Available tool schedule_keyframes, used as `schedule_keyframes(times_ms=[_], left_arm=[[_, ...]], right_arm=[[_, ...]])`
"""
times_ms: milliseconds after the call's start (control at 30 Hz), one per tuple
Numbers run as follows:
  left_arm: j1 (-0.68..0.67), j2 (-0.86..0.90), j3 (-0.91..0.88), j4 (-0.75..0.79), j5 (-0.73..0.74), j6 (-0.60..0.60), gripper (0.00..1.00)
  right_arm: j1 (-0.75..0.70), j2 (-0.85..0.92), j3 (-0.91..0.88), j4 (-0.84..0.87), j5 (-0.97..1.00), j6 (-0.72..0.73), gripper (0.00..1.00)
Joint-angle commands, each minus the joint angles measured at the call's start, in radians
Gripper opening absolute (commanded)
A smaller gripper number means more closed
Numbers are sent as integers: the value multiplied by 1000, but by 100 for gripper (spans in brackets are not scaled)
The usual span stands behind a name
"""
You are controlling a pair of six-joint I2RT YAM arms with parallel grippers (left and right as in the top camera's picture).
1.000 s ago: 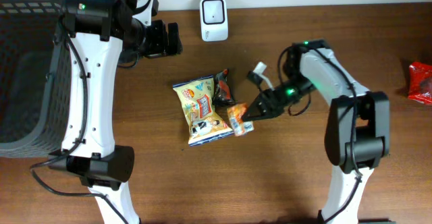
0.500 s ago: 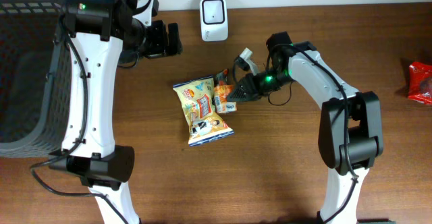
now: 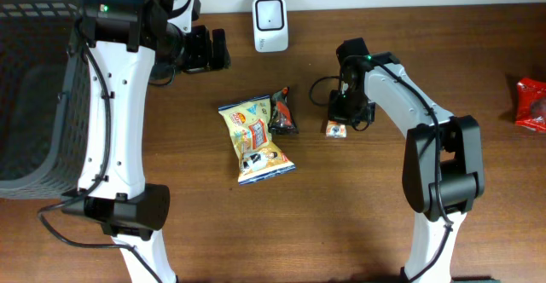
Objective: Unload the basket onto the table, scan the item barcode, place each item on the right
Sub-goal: 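Lift the orange snack box upward with the right gripper, then hold the orange snack box in front of the white scanner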
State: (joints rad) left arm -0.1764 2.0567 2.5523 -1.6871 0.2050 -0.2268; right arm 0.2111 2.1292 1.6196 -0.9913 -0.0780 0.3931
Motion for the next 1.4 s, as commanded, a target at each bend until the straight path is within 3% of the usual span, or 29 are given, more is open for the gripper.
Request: schedule_keyframes(times_ms=[0, 67, 200, 267, 533, 667, 767, 900, 967, 1133, 1233, 1367], left_arm=[[1, -21, -1, -1, -3, 16, 99], [1, -21, -1, -1, -3, 16, 99], [1, -21, -1, -1, -3, 16, 99], [1, -21, -1, -1, -3, 16, 99], [1, -21, -1, -1, -3, 16, 99], [1, -21, -1, -1, -3, 16, 99], [1, -21, -1, -1, -3, 16, 99], [1, -21, -1, -1, -3, 16, 99], [1, -21, -1, -1, -3, 16, 99], [1, -21, -1, -1, -3, 16, 99], [1, -21, -1, -1, -3, 16, 99], [1, -21, -1, -1, -3, 16, 99]], right_arm=[[3, -13, 10, 5, 34, 12, 4], [3, -13, 10, 19, 51, 4, 4], [3, -13, 10, 21, 557, 0, 4], [3, -13, 10, -11, 641, -2, 4], [5, -14, 16, 4, 455, -22, 4], [5, -49, 127, -19, 439, -32, 4], [5, -53, 227, -2, 287, -161, 4], [5, -53, 232, 134, -26, -365, 4], [2, -53, 232, 214, -162, -371, 4], [-36, -53, 232, 253, -815, -371, 4], [-42, -53, 232, 147, -937, -371, 4], [-41, -53, 232, 105, -890, -370, 4]])
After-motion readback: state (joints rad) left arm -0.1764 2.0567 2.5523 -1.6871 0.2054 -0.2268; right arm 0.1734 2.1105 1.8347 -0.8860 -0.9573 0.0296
